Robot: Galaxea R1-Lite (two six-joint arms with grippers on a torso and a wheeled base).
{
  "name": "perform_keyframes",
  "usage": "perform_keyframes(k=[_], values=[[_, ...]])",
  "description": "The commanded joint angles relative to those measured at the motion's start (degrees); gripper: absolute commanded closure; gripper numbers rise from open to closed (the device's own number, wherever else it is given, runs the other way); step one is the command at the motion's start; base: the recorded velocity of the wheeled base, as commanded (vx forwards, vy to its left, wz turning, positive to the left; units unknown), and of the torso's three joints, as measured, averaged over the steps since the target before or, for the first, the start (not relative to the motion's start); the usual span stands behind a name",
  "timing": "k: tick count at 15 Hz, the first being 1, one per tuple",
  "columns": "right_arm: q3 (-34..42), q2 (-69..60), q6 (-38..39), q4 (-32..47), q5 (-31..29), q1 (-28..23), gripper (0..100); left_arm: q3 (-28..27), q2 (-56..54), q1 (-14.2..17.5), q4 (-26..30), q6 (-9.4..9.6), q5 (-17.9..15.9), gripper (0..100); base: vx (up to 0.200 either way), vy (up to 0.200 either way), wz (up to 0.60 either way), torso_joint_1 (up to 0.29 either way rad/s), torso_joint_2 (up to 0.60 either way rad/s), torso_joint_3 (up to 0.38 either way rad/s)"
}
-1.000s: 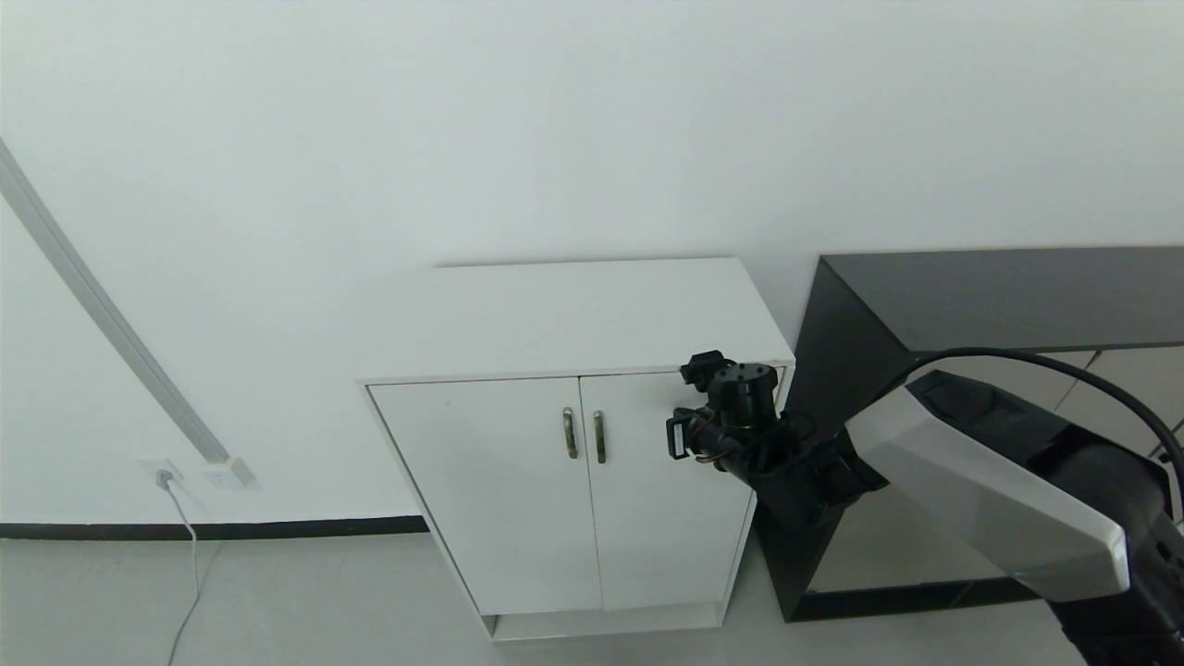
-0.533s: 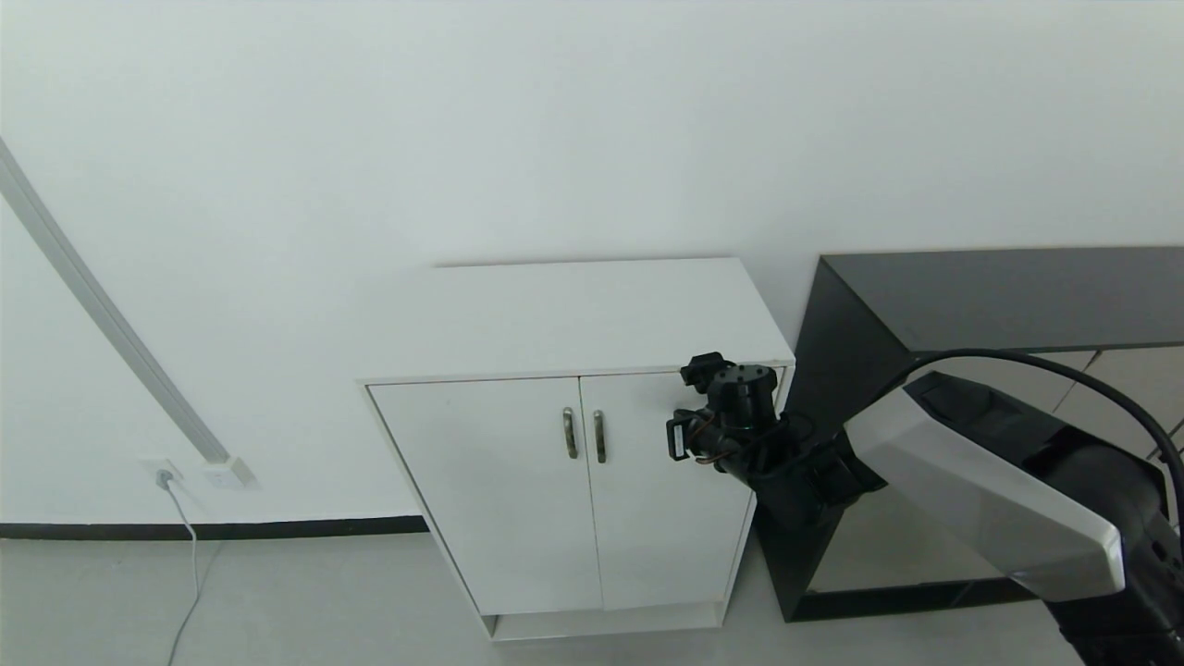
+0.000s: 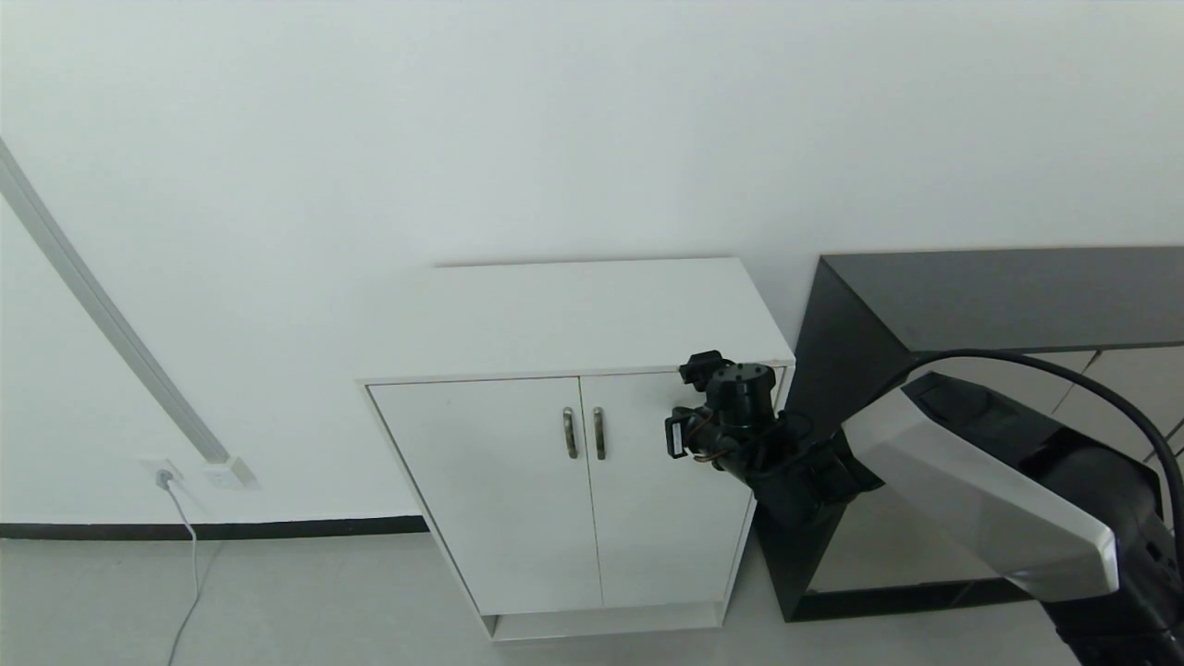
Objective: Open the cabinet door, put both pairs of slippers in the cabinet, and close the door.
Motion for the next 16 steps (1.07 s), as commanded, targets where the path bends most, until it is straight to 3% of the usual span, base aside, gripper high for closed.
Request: perform_keyframes(k=[1, 10, 14, 16], values=[[-0.58, 0.42, 0.02, 0.02, -0.03, 0.04, 100, 0.01, -0.01, 0.06, 0.01, -0.04, 0.02, 100, 0.0, 0.0, 0.0, 0.0, 0.0, 0.0], [-0.84, 0.86, -0.07, -0.07, -0.3, 0.04, 100, 0.01, -0.01, 0.06, -0.08, -0.04, 0.02, 100, 0.0, 0.0, 0.0, 0.0, 0.0, 0.0], [4.61, -4.33, 0.11, -0.42, -0.39, 1.18, 100, 0.01, -0.01, 0.06, 0.01, -0.04, 0.02, 100, 0.0, 0.0, 0.0, 0.0, 0.0, 0.0], [11.02, -9.42, 0.19, -1.83, -0.47, 1.35, 100, 0.01, -0.01, 0.06, -0.08, -0.04, 0.02, 100, 0.0, 0.0, 0.0, 0.0, 0.0, 0.0]])
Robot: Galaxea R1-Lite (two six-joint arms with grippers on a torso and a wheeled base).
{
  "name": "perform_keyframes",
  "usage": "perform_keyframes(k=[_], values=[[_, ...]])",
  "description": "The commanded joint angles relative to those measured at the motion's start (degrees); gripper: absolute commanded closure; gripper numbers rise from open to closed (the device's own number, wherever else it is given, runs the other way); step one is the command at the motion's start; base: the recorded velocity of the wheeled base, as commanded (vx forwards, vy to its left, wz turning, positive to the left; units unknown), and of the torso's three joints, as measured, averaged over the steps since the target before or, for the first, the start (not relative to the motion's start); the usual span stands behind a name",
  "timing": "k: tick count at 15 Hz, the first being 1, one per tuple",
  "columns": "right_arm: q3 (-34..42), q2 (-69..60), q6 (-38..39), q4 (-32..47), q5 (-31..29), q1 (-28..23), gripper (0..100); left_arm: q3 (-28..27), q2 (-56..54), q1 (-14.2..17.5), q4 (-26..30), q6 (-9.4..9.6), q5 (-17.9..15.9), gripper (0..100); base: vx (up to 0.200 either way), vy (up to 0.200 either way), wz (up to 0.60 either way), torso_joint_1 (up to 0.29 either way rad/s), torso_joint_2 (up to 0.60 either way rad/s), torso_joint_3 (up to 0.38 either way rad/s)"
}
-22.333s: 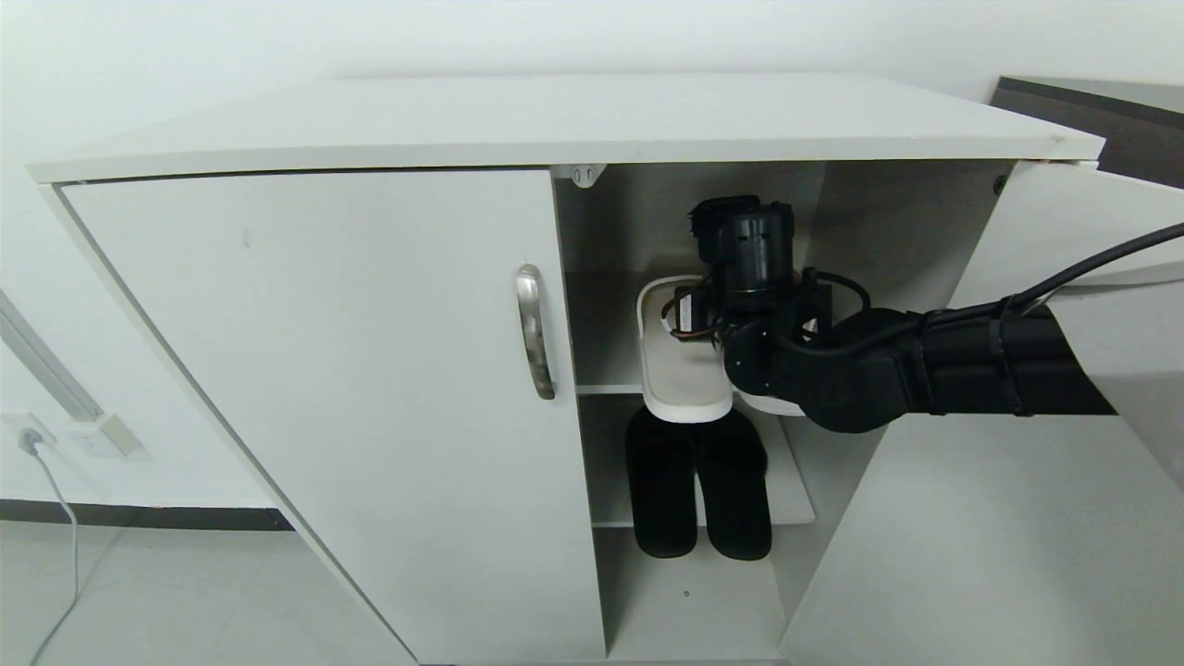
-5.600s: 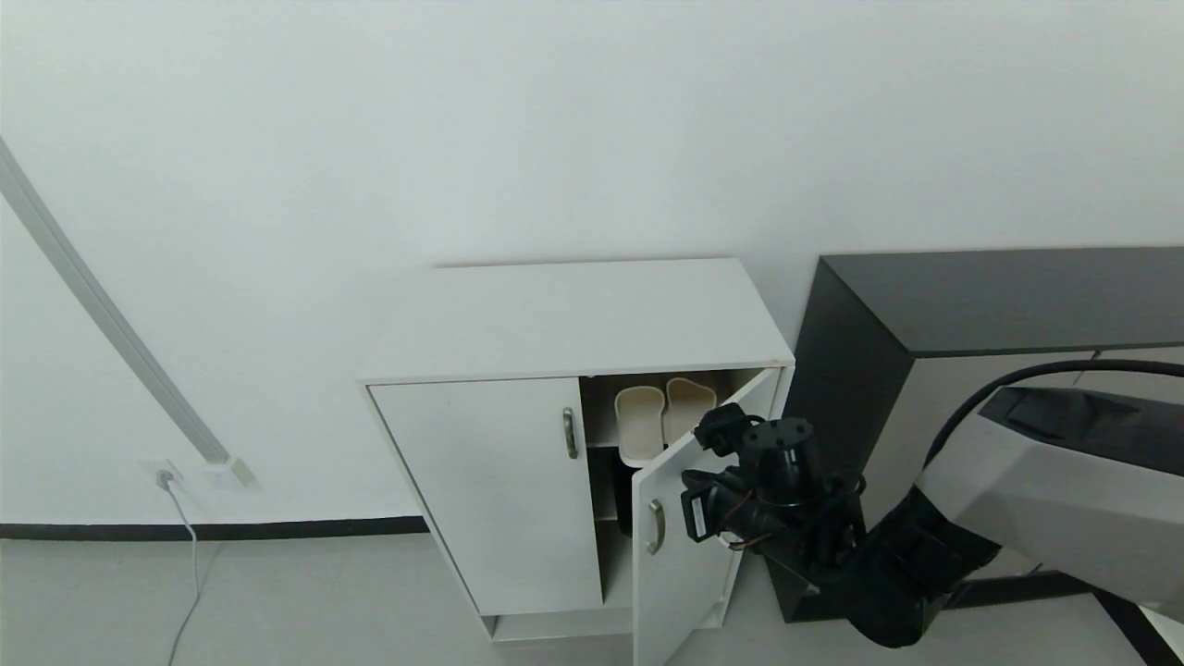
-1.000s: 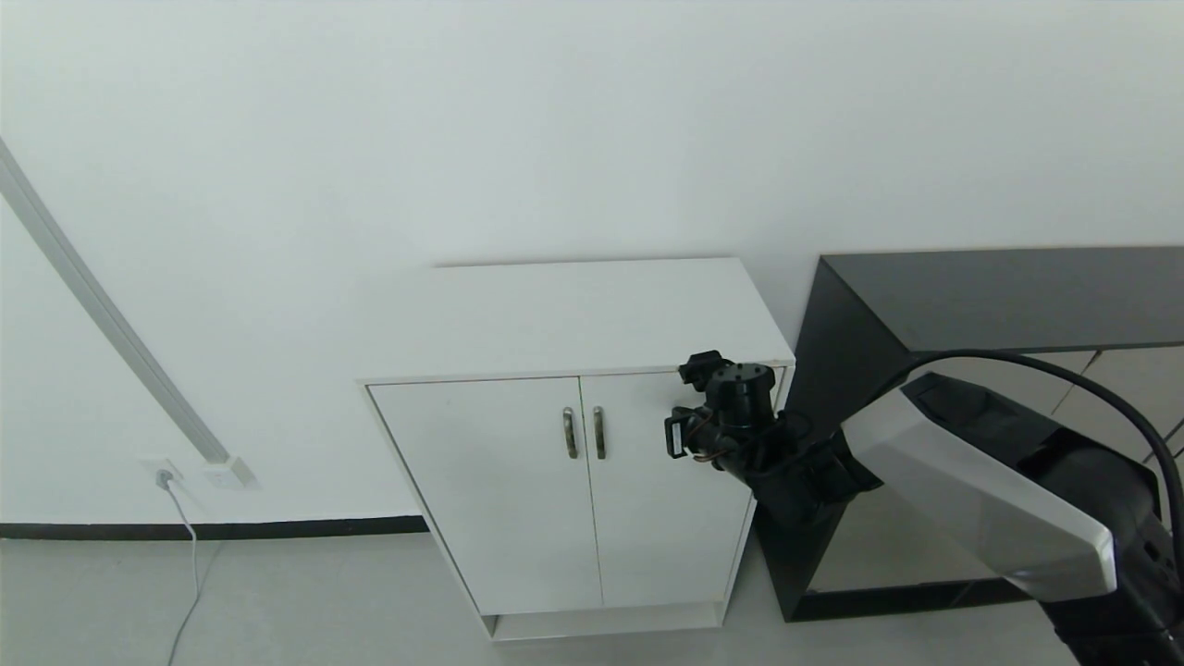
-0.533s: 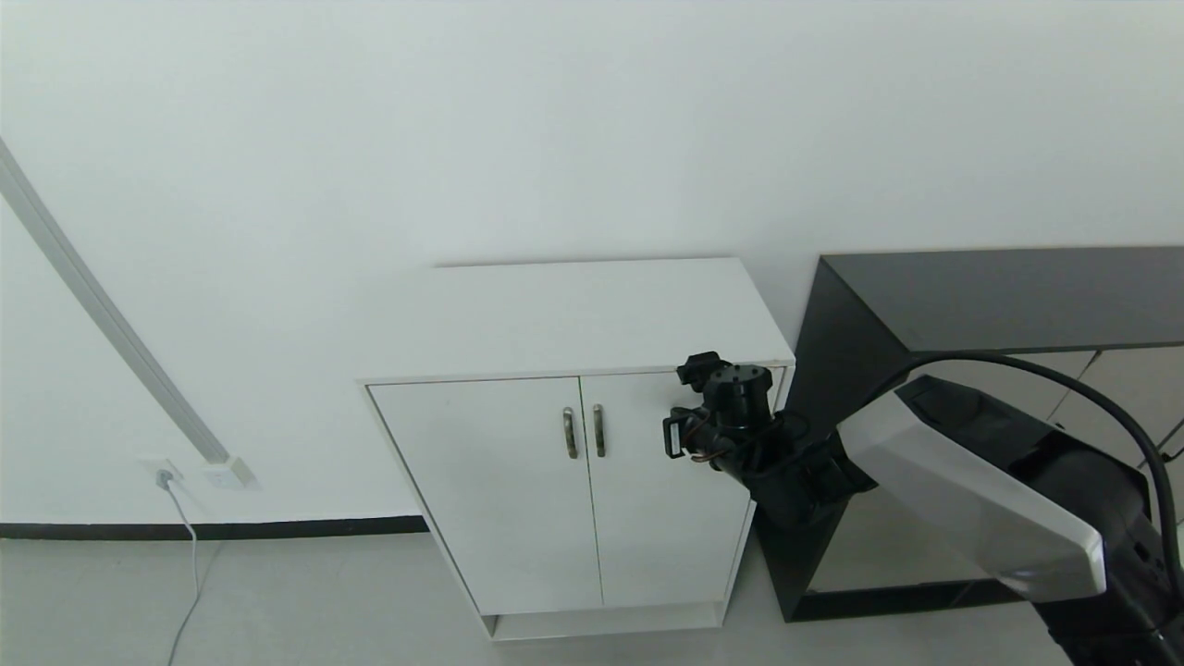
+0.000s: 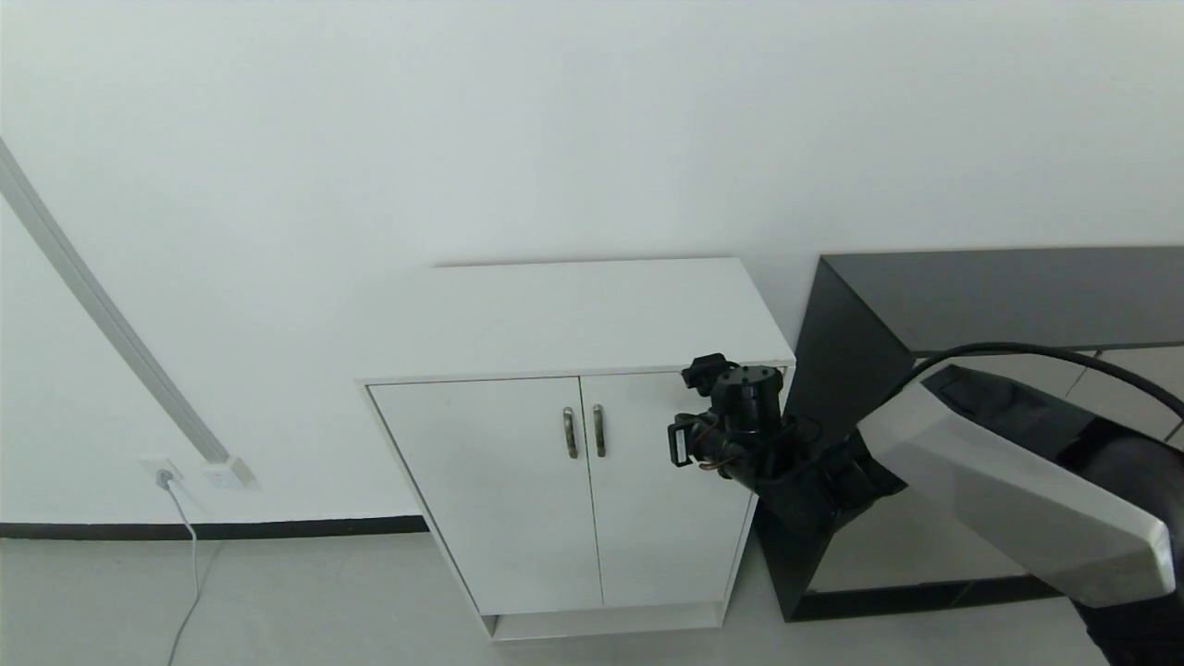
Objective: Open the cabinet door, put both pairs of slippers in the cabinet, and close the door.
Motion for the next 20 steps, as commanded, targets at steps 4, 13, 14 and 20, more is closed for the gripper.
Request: perform_keyframes(k=[4, 13, 14, 20], values=[[16.18, -13.31, -0.05, -4.76, -1.51, 0.13, 100, 0.01, -0.01, 0.01, -0.11, -0.01, -0.07, 100, 0.0, 0.0, 0.0, 0.0, 0.0, 0.0], [42.46, -35.19, -0.14, -6.34, -7.93, -4.79, 100, 0.01, -0.01, 0.01, -0.02, -0.01, 0.02, 100, 0.0, 0.0, 0.0, 0.0, 0.0, 0.0], [45.89, -38.01, -0.23, -6.86, -7.93, -5.84, 100, 0.01, -0.01, 0.01, -0.02, -0.01, 0.02, 100, 0.0, 0.0, 0.0, 0.0, 0.0, 0.0], [63.12, -56.02, -1.19, -6.6, -7.75, -12.35, 100, 0.01, -0.01, 0.01, -0.02, -0.1, -0.07, 100, 0.0, 0.0, 0.0, 0.0, 0.0, 0.0]])
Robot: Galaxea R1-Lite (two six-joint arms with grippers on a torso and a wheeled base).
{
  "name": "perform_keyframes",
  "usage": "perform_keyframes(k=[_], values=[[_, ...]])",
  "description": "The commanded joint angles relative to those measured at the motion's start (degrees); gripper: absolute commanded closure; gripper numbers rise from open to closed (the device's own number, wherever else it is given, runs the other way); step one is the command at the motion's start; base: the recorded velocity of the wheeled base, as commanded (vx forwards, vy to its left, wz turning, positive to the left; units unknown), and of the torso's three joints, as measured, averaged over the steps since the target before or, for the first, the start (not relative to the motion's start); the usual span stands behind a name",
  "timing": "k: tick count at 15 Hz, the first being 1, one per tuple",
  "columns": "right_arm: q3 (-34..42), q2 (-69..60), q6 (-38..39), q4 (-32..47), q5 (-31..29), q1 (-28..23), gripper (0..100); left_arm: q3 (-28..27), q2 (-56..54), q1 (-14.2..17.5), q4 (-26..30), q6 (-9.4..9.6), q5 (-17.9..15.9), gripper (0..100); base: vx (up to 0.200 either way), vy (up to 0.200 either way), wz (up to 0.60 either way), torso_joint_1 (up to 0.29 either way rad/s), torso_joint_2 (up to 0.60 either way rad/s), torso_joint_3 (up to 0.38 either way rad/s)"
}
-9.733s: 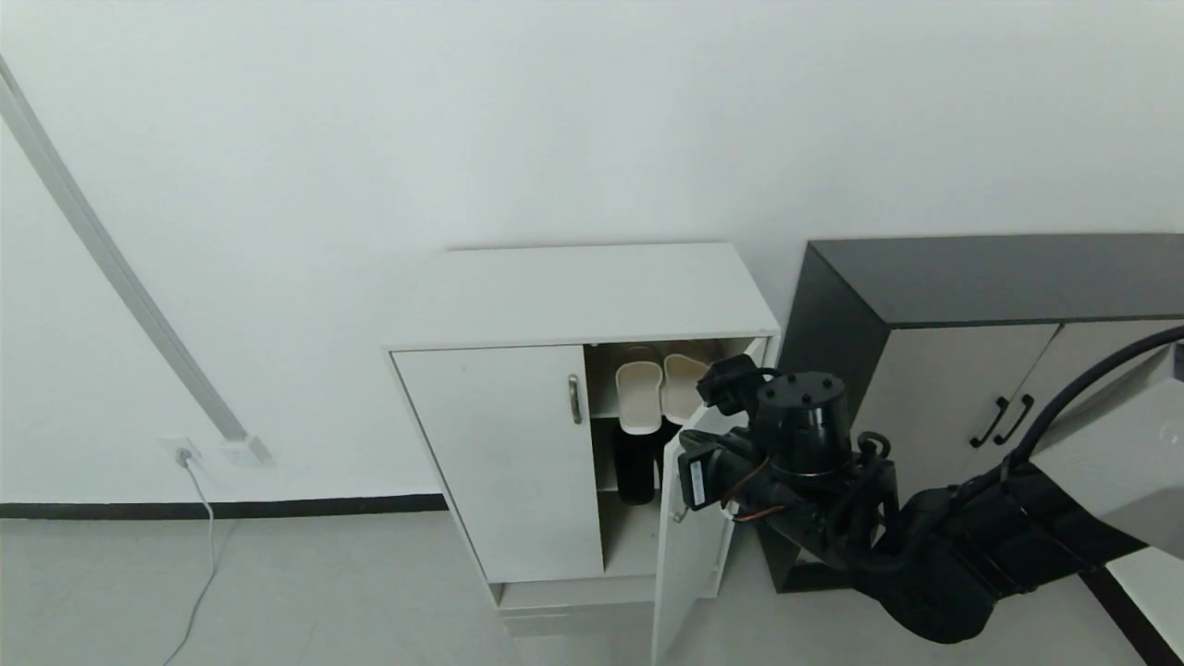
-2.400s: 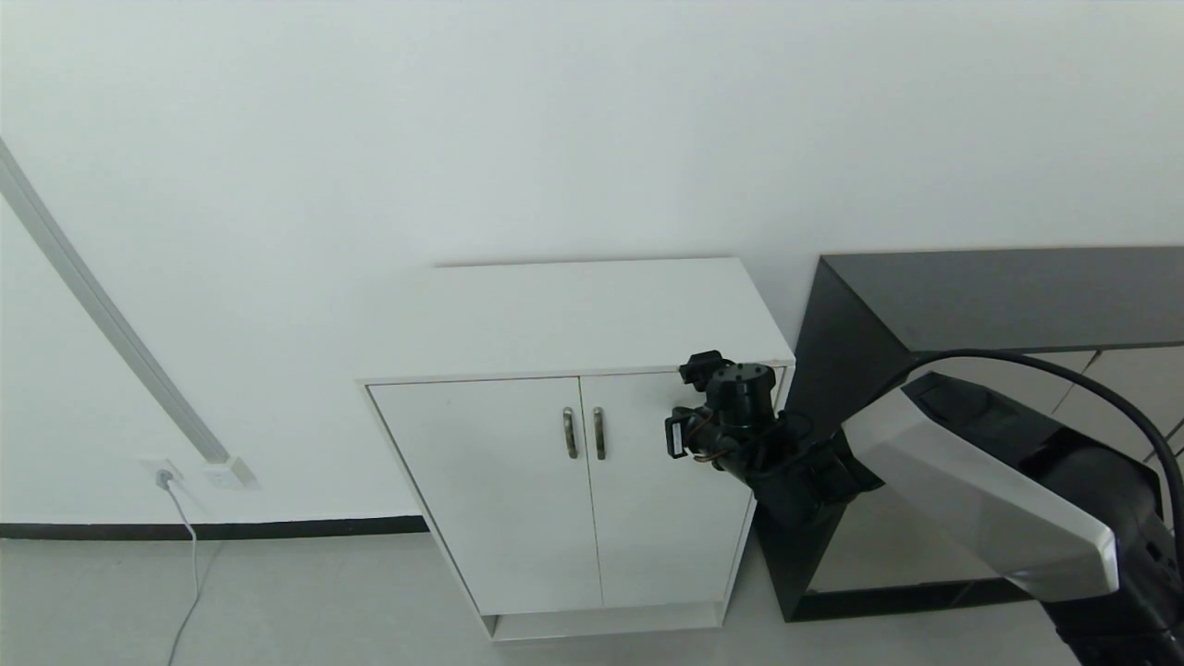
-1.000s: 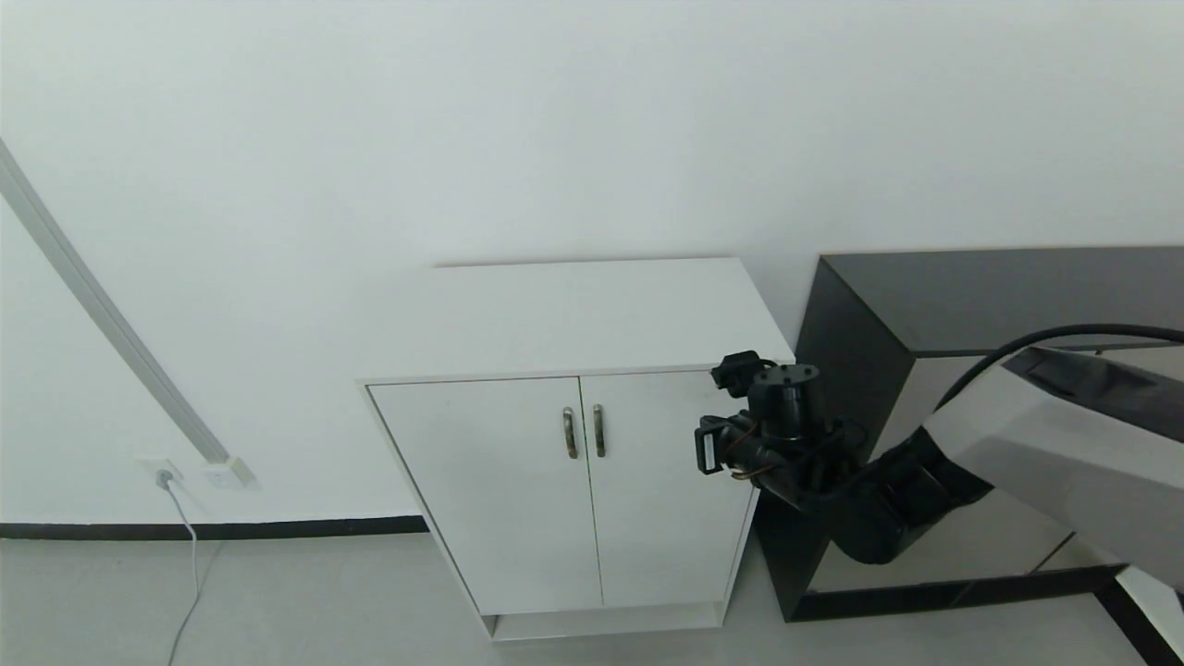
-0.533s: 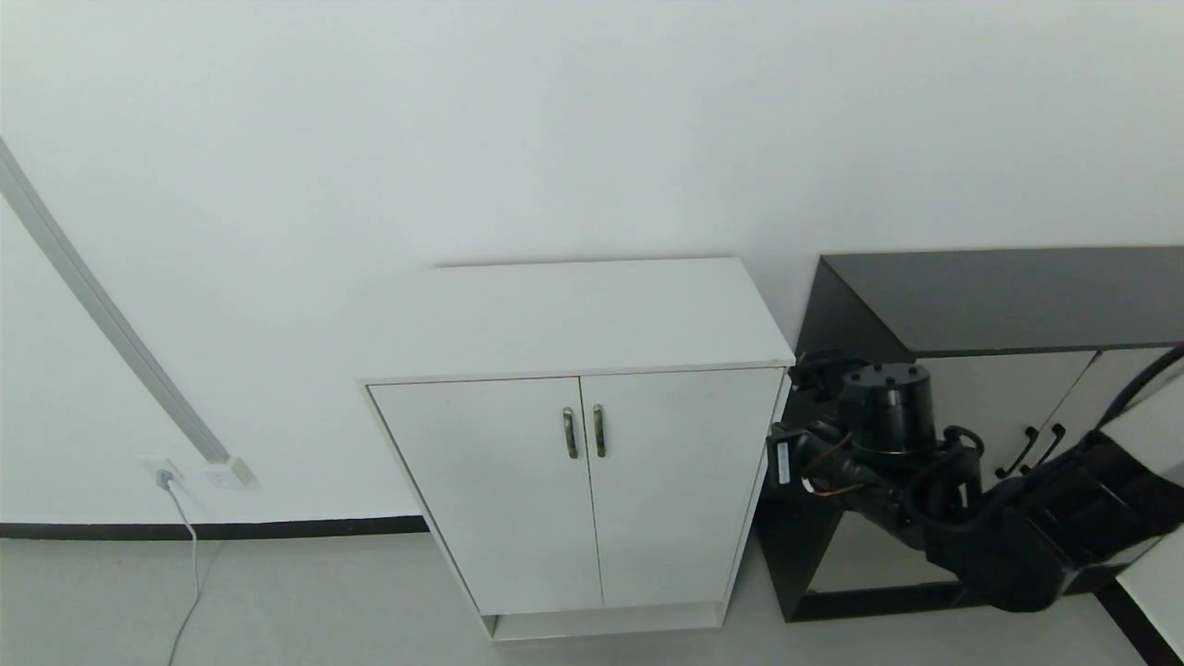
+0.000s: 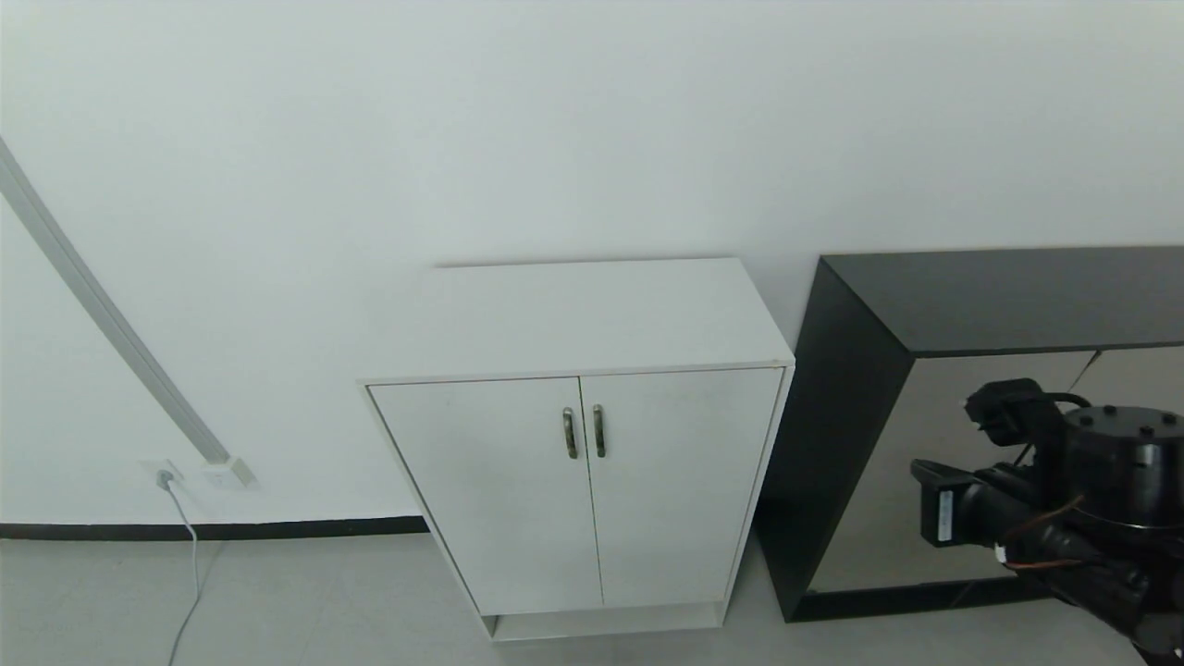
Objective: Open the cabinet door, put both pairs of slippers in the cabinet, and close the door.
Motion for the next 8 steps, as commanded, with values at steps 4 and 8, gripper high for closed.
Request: perform_keyframes(k=[4, 8], values=[[15.63, -23.28, -3.04, 0.77, 0.4, -4.21, 100, 0.01, -0.01, 0.01, 0.01, 0.03, 0.02, 100, 0.0, 0.0, 0.0, 0.0, 0.0, 0.0], [18.62, -36.38, -4.09, 9.21, 0.58, -4.12, 100, 0.01, -0.01, 0.01, 0.01, -0.05, 0.02, 100, 0.0, 0.0, 0.0, 0.0, 0.0, 0.0]])
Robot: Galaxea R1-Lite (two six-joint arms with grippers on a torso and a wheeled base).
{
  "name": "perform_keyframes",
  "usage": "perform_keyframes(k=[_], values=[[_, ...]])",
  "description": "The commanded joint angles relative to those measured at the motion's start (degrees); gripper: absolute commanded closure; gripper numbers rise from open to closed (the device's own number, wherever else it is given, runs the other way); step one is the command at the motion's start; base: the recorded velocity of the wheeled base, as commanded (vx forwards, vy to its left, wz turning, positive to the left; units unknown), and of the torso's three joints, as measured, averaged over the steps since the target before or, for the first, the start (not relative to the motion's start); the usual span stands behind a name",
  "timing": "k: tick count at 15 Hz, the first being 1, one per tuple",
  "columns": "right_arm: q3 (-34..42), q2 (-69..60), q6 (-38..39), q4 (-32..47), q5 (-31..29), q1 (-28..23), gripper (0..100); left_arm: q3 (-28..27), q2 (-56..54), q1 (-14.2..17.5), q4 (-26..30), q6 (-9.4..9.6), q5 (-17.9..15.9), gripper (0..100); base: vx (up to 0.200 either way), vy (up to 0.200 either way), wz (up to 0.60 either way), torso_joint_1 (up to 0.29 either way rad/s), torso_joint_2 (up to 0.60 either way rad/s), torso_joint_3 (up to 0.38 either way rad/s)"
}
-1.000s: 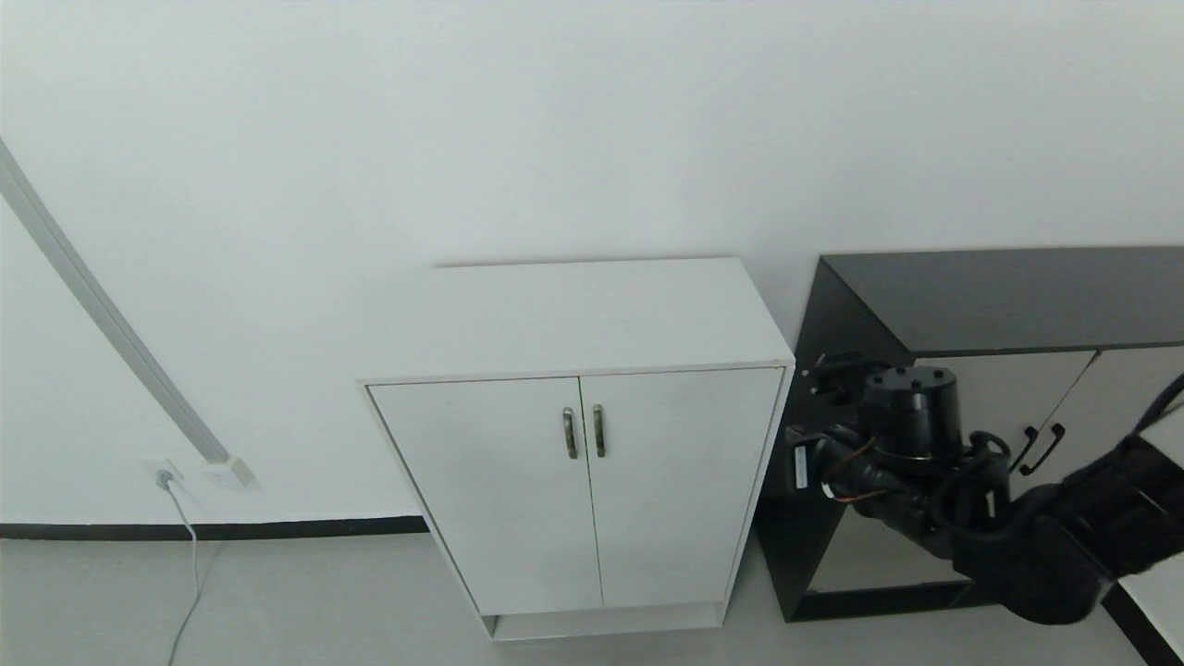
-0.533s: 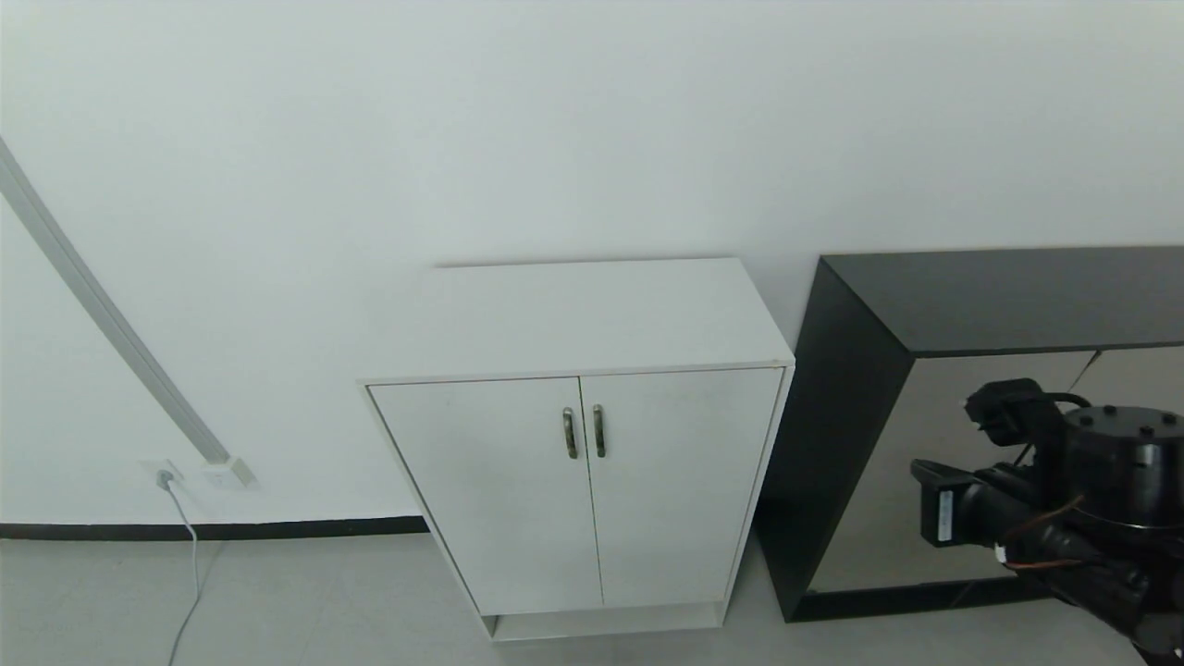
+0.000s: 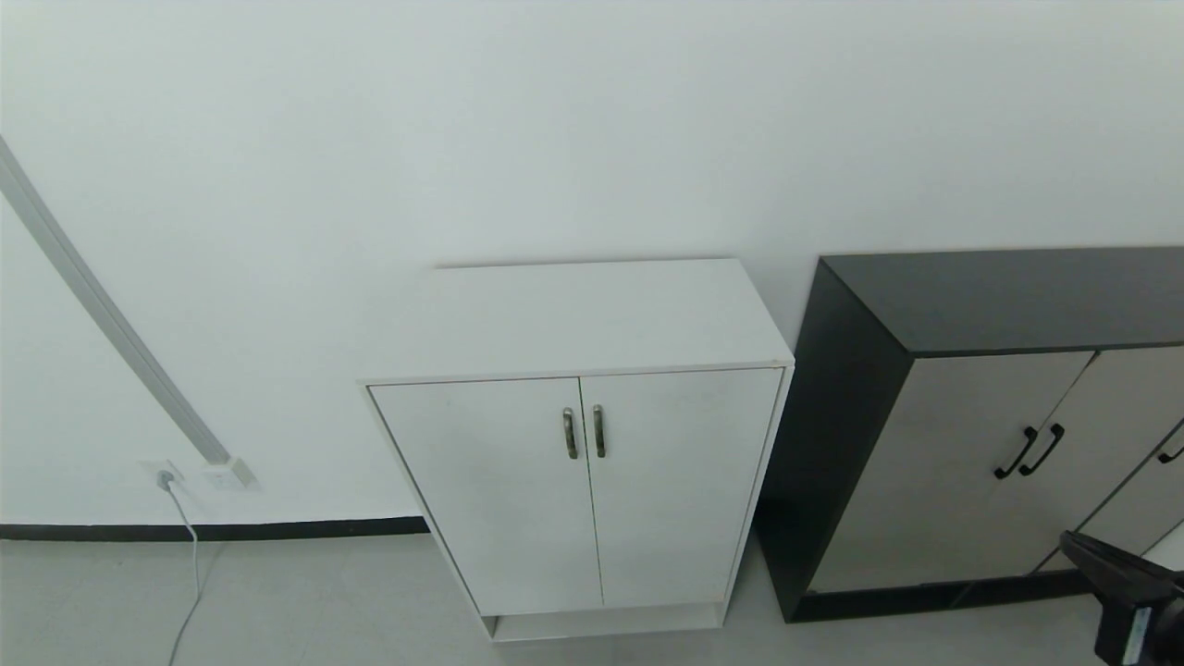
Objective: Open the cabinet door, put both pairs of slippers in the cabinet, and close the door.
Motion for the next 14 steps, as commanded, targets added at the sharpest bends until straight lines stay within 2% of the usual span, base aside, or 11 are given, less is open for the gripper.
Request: perform_keyframes(k=[1, 5, 7, 12, 14], values=[[1.78, -14.17, -0.34, 7.93, 0.74, -0.06, 100, 0.01, -0.01, 0.01, 0.01, -0.04, 0.02, 100, 0.0, 0.0, 0.0, 0.0, 0.0, 0.0], [0.38, -33.16, -1.48, 29.81, 6.36, 0.2, 100, 0.01, -0.01, 0.01, 0.01, -0.04, 0.02, 100, 0.0, 0.0, 0.0, 0.0, 0.0, 0.0], [-0.15, -39.48, -1.65, 37.28, 9.88, 0.12, 100, 0.01, -0.01, 0.01, -0.08, -0.04, 0.02, 100, 0.0, 0.0, 0.0, 0.0, 0.0, 0.0], [2.58, -43.0, -2.09, 39.13, 15.33, 0.12, 100, 0.01, -0.01, 0.01, 0.01, -0.04, 0.11, 100, 0.0, 0.0, 0.0, 0.0, 0.0, 0.0], [3.28, -43.62, -2.09, 39.13, 15.77, 0.12, 100, 0.01, -0.01, 0.01, 0.01, -0.04, 0.02, 100, 0.0, 0.0, 0.0, 0.0, 0.0, 0.0]])
